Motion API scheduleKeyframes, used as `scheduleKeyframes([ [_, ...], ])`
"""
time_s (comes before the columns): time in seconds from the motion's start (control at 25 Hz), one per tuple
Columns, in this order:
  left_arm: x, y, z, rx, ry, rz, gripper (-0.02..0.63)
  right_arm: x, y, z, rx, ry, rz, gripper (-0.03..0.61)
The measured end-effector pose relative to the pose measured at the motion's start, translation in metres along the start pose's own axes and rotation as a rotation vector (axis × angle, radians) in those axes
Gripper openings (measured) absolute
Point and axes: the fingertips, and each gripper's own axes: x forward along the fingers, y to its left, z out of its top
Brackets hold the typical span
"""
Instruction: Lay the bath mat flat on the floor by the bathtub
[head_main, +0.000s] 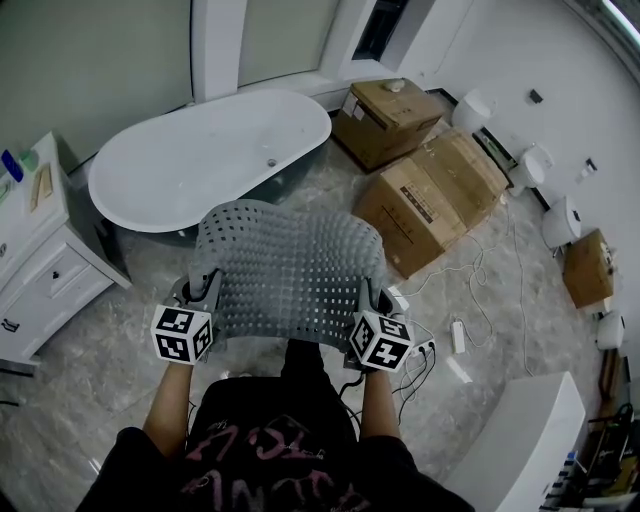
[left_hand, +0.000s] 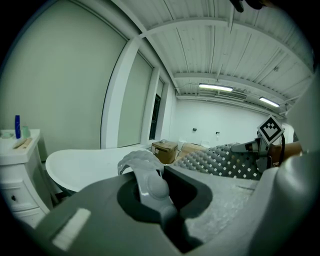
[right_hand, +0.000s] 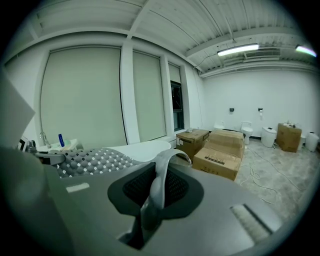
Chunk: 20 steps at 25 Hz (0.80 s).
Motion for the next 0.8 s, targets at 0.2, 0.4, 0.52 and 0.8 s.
scheduleKeyframes([
  [0.2, 0.005, 0.004, -0.002, -0.003, -0.004, 0.014, 0.023, 0.012, -0.001, 0.004, -0.016, -0.018, 0.017, 0.049],
  [0.4, 0.017, 0.007, -0.002, 0.001, 0.008, 0.034, 0.023, 0.035, -0.002, 0.009, -0.025, -0.011, 0.05, 0.049],
  [0.52, 0.028, 0.007, -0.003, -0.005, 0.016, 0.051, 0.023, 0.051, -0.006, 0.012, -0.036, 0.0, 0.072, 0.049],
  [0.8, 0.066, 0.001, -0.005, -0.033, 0.038, 0.107, 0.023, 0.097, -0.032, 0.025, -0.078, 0.034, 0.129, 0.051],
])
